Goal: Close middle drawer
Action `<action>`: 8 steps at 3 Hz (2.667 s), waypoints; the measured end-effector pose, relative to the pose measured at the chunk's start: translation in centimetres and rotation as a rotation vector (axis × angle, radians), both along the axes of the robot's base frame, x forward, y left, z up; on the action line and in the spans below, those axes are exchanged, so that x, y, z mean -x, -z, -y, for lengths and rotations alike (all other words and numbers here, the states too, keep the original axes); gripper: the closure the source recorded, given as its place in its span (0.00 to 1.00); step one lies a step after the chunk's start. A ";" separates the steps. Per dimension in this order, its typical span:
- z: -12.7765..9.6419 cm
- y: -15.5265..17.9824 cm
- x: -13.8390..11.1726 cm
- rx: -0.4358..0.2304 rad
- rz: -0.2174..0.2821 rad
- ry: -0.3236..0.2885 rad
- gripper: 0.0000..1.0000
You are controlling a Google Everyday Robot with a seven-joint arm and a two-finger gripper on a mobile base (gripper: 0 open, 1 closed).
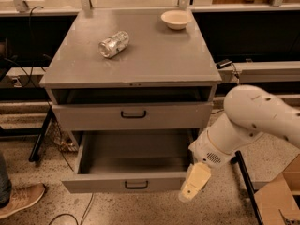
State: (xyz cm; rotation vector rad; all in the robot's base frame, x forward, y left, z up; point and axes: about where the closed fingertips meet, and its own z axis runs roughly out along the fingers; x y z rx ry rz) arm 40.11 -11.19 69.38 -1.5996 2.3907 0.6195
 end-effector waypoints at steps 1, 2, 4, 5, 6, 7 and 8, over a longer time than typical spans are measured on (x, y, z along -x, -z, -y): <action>-0.1 5.6 0.3 -0.024 -0.062 0.051 0.00; -0.1 9.3 0.5 -0.026 -0.105 0.089 0.19; -0.6 17.0 -1.4 -0.005 -0.157 0.165 0.66; -0.7 21.0 -2.9 0.032 -0.157 0.190 0.89; -0.6 24.3 -4.2 0.047 -0.150 0.217 1.00; -0.5 26.4 -5.7 0.037 -0.127 0.250 1.00; -0.7 27.5 -7.8 0.008 -0.072 0.274 1.00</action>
Offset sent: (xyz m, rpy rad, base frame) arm -0.0055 0.0016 -0.1398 0.0292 0.1568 -0.1405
